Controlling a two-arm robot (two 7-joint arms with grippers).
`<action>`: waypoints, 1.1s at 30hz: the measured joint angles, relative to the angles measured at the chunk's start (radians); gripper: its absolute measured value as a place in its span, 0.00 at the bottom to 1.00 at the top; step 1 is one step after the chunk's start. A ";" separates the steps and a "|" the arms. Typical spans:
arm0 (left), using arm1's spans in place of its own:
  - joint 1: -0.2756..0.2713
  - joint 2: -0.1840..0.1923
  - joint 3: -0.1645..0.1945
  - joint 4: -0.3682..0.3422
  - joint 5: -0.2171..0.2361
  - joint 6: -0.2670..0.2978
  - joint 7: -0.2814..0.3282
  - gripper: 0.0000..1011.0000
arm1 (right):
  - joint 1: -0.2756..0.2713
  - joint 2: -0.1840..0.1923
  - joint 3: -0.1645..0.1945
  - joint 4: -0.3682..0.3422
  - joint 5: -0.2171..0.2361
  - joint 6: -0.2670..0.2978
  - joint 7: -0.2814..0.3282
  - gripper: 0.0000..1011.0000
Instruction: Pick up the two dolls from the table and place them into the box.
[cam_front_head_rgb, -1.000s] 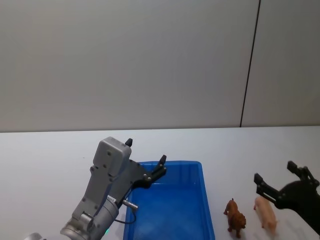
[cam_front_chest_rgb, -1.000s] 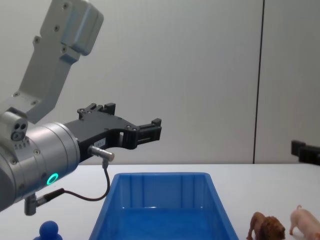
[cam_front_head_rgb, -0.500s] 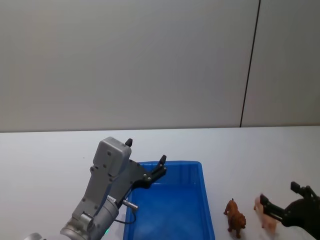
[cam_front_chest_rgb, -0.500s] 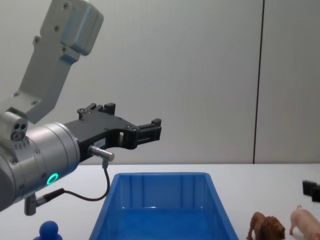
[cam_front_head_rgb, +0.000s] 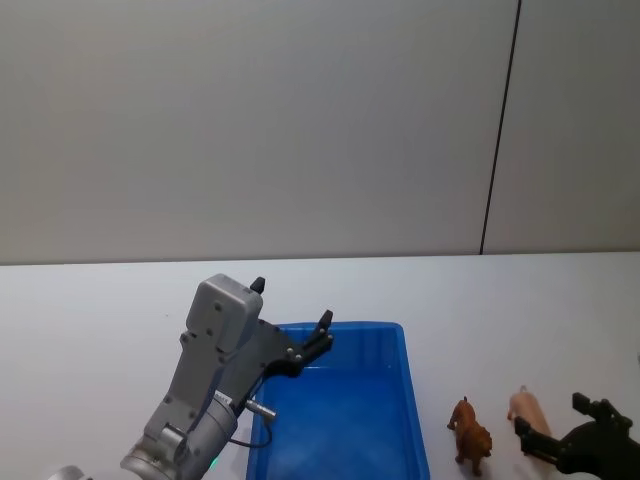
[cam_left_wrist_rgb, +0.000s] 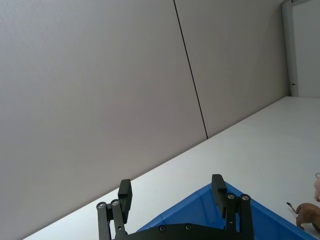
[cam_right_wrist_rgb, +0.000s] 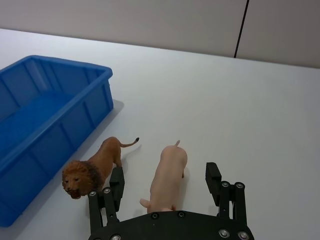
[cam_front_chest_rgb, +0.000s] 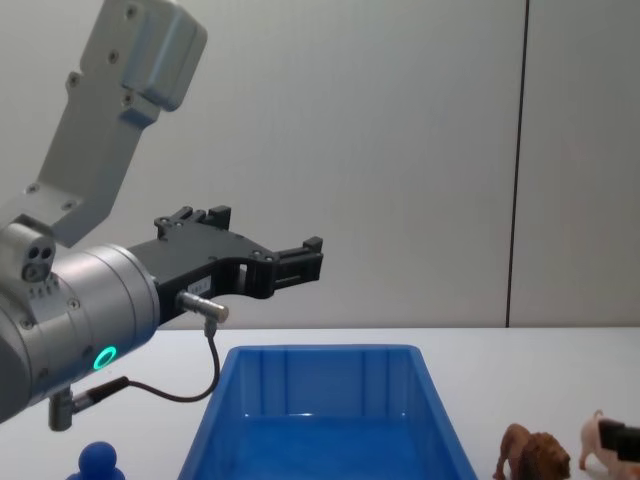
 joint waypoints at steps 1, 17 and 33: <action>0.000 0.000 0.000 0.000 0.000 0.000 0.000 0.99 | 0.003 -0.002 -0.001 0.006 0.000 0.003 0.001 0.99; 0.000 0.000 0.000 0.000 0.000 0.000 0.000 0.99 | 0.040 -0.029 -0.017 0.078 0.007 0.061 0.013 0.99; 0.000 0.000 0.000 0.000 0.000 0.000 0.000 0.99 | 0.069 -0.049 -0.024 0.122 0.026 0.078 0.014 0.64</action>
